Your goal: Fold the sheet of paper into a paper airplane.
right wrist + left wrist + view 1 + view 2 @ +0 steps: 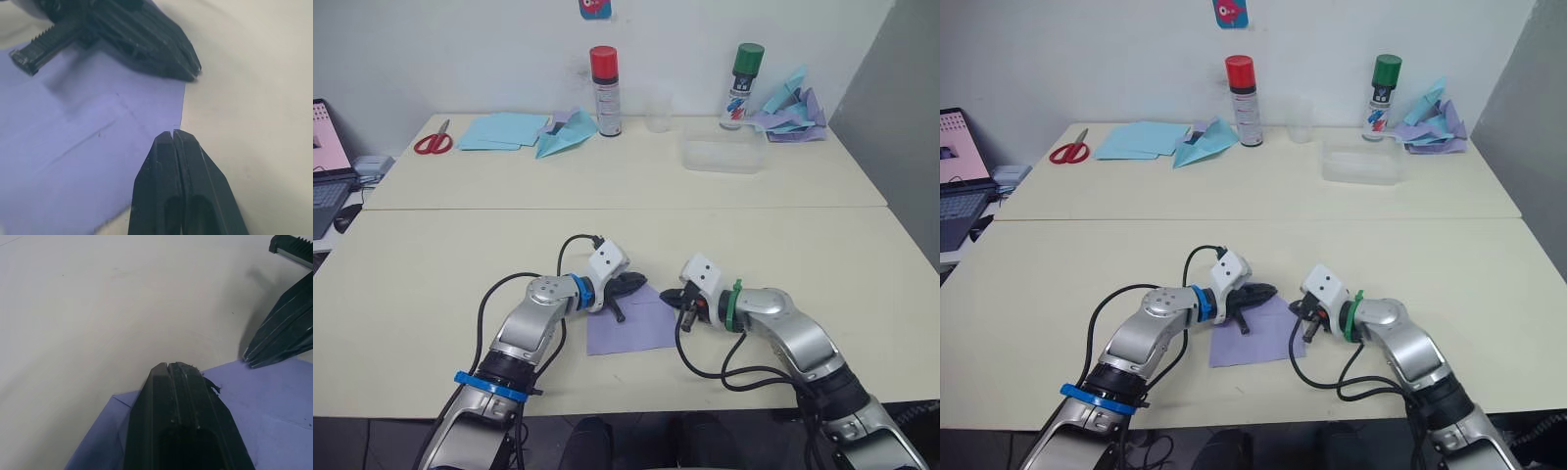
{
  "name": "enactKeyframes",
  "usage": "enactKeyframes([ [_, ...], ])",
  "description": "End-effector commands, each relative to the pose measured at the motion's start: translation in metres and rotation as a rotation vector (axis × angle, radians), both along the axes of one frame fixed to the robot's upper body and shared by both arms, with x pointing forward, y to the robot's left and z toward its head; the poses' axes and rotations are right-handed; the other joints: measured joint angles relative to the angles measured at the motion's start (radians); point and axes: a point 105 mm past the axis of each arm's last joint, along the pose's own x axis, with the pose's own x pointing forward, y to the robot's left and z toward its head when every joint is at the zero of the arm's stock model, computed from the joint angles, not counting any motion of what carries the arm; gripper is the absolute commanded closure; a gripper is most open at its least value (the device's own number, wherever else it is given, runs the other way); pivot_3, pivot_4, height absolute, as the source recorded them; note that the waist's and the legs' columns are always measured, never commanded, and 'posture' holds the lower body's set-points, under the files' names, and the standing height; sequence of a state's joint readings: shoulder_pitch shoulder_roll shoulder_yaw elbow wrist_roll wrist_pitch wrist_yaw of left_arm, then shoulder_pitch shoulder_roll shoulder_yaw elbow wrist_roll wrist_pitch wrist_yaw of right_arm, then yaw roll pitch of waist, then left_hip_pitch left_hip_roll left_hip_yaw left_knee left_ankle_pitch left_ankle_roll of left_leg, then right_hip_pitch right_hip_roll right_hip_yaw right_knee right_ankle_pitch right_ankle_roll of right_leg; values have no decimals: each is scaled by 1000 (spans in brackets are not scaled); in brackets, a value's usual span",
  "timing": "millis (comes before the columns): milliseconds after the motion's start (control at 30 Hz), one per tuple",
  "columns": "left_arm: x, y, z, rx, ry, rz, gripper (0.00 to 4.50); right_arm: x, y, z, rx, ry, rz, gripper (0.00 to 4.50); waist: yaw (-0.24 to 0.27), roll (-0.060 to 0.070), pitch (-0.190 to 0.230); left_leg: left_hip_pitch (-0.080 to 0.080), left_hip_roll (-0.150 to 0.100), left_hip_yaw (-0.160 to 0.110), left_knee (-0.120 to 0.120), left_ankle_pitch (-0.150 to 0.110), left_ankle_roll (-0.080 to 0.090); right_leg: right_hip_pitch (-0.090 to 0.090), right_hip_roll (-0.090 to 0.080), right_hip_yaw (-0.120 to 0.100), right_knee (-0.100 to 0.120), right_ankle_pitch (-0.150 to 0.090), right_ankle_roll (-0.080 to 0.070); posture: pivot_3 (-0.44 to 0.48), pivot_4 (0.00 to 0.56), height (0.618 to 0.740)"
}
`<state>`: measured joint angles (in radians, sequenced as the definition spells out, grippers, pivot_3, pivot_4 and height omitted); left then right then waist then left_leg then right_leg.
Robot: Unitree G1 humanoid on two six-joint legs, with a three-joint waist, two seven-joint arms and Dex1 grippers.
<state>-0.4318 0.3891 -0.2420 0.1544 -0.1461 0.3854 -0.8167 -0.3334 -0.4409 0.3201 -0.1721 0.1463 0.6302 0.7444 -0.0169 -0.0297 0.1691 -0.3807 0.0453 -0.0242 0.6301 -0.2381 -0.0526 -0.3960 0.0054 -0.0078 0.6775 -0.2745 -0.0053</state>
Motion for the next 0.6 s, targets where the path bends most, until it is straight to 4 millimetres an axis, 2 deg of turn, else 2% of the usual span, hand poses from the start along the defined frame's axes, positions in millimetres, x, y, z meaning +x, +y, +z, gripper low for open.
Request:
enactKeyframes([
  [33,-6,6,-25,58,80,15,4500,-1,-3,18,107,-3,-9,4473,-1,0,0,0,0,0,0,0,0,0,0,0,0,0,0,0,150,740],
  [100,-6,6,-25,56,79,15,4500,2,9,37,208,-48,12,4473,-2,0,0,0,0,0,0,0,0,0,0,0,0,0,0,0,150,740],
  [200,-6,5,-24,51,77,16,4500,6,18,43,250,-65,9,4473,-3,0,0,0,1,-1,0,0,0,0,1,0,0,0,0,0,150,740],
  [400,-6,5,-22,46,70,13,4500,9,35,19,135,-30,22,4473,-2,0,0,0,0,0,0,0,0,0,0,0,0,0,0,0,150,740],
  [500,-5,4,-19,36,61,9,4500,6,35,0,36,4,35,4473,-2,0,0,0,0,0,0,0,0,0,0,0,-1,0,0,0,150,740],
  [600,-6,-1,-12,5,43,-9,4500,7,31,-9,-4,22,14,4473,-3,0,0,0,0,0,0,0,0,0,0,0,0,0,0,0,150,740],
])
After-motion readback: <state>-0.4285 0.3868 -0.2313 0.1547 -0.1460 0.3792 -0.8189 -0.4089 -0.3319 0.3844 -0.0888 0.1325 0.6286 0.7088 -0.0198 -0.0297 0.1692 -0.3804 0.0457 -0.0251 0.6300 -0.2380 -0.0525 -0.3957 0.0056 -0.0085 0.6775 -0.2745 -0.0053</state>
